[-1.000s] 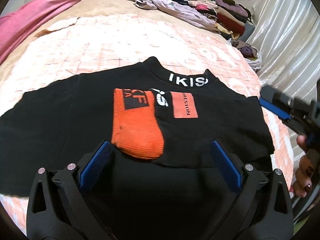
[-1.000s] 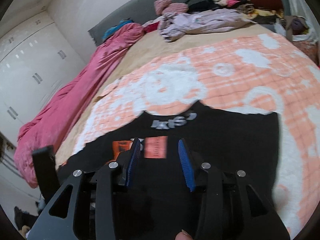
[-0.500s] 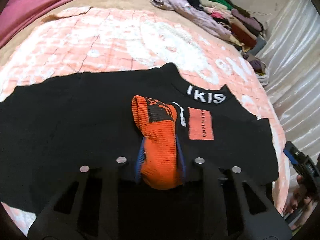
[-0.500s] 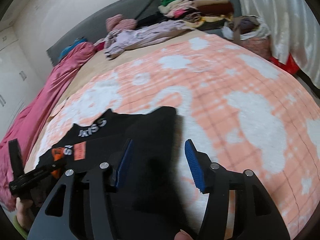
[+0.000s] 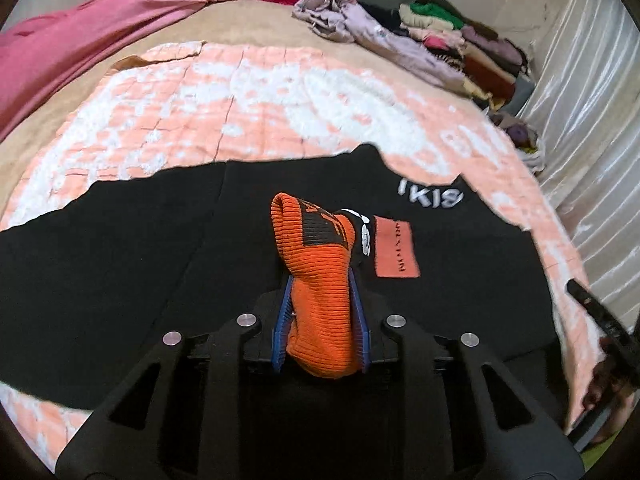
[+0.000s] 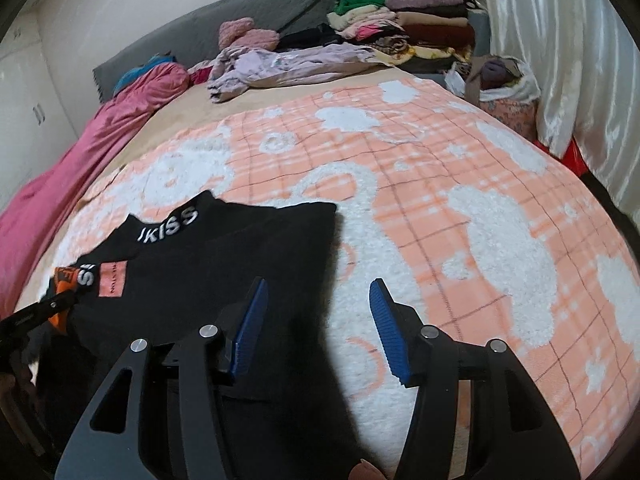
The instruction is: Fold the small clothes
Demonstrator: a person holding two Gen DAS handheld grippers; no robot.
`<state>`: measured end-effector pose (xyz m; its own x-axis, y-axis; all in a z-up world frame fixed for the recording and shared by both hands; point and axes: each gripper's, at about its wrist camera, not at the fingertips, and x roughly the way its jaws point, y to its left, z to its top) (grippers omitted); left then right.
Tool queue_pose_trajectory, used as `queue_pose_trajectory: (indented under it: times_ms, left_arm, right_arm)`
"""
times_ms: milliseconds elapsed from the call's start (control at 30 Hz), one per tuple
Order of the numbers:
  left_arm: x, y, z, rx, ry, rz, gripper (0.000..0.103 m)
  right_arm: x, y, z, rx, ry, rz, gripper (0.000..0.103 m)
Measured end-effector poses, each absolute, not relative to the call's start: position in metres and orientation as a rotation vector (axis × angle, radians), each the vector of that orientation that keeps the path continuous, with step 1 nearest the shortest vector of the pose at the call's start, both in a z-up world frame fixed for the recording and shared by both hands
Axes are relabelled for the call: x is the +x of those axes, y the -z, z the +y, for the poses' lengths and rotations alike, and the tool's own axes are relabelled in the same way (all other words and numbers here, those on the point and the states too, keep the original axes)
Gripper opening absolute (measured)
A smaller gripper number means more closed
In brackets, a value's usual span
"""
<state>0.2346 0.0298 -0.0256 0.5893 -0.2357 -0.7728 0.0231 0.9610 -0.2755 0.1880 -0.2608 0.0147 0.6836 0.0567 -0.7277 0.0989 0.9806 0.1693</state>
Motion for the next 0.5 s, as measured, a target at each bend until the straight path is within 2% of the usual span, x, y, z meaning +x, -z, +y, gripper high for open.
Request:
queue_pose_trajectory:
  times_ms: [167,433,500]
  left_arm:
    - [0.230,0.028,0.038,-0.249,0.135,0.939,0.025]
    - [0.207,-0.008,0.046,-0.209,0.108,0.851,0.026]
    - [0.207,-0.011,0.033,-0.191,0.149,0.861,0.034]
  right_arm:
    - [0.195,-0.011,-0.230,0.154,-0.075,0.839,0.052]
    - [0.203,0.013,-0.207,0.132,-0.143,0.940,0.052]
    - [0.203,0.018,-0.208,0.139,-0.139,0.952,0.051]
